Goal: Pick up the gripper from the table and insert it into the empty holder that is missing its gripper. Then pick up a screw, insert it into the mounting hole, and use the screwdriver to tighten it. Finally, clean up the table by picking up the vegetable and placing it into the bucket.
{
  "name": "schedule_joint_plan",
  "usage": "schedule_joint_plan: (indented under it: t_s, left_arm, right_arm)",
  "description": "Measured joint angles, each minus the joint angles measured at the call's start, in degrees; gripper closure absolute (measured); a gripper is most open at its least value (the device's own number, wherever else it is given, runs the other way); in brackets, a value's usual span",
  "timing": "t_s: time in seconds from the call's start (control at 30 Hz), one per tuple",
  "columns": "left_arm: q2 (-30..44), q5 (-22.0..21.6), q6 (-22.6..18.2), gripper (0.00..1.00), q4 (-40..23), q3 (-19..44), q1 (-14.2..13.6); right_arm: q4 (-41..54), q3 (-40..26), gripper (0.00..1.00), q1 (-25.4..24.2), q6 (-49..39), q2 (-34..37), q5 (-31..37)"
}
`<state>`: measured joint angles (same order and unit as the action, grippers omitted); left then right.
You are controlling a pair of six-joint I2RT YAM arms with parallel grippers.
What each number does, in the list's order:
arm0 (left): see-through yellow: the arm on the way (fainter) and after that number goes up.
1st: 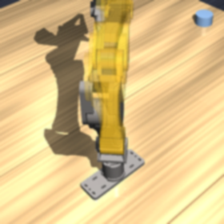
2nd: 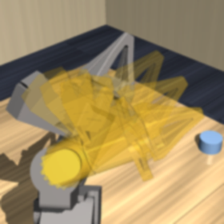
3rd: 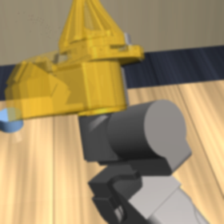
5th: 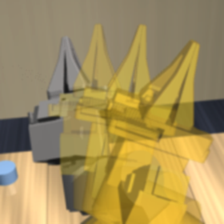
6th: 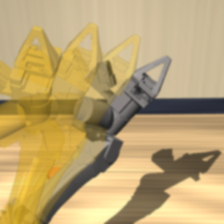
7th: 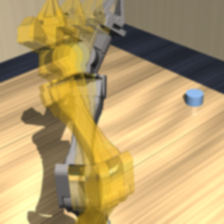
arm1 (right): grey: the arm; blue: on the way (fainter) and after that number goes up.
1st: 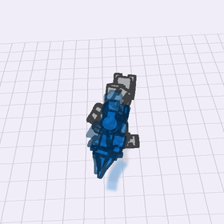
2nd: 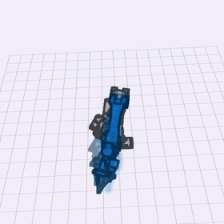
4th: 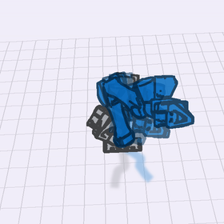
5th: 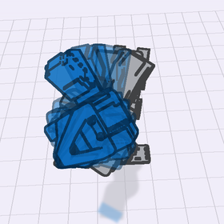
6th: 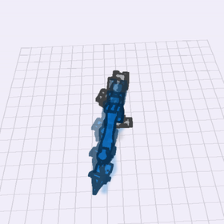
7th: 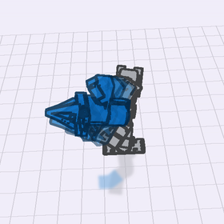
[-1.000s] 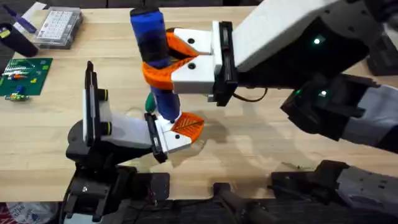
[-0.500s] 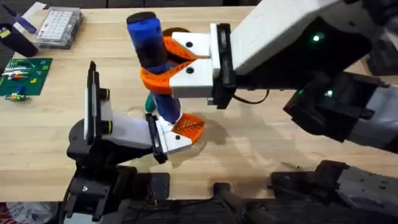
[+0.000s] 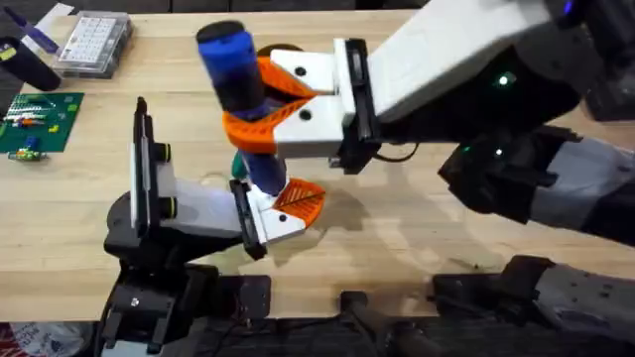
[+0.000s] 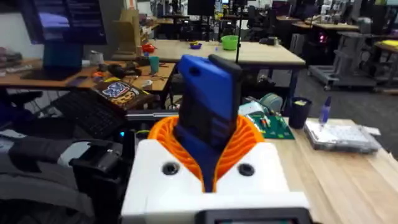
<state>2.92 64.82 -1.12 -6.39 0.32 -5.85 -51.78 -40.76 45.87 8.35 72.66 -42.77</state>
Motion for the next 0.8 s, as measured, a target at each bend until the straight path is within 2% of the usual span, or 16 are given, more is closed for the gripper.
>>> schedule_joint_plan:
  t_s: [0.13,0.27,0.43,0.8]
  left_arm:
    - [-0.38,-0.33,-0.15,0.992,0.11,0.00,0.02]
    - [-0.35,-0.33,-0.37,0.992,0.11,0.00,0.04]
    - [-0.35,-0.33,-0.44,0.992,0.11,0.00,0.04]
    - [-0.37,-0.33,-0.44,0.992,0.11,0.00,0.03]
  right_arm:
    - [1.40,-1.56,0.945,-1.04,1.50,0.48,-2.24]
    - [6.33,-7.17,0.945,-1.23,1.96,0.84,-3.16]
    - [7.27,-12.31,0.945,-1.37,1.93,0.79,-3.45]
    - [10.28,-13.02,0.945,-2.46,0.42,0.79,-4.91]
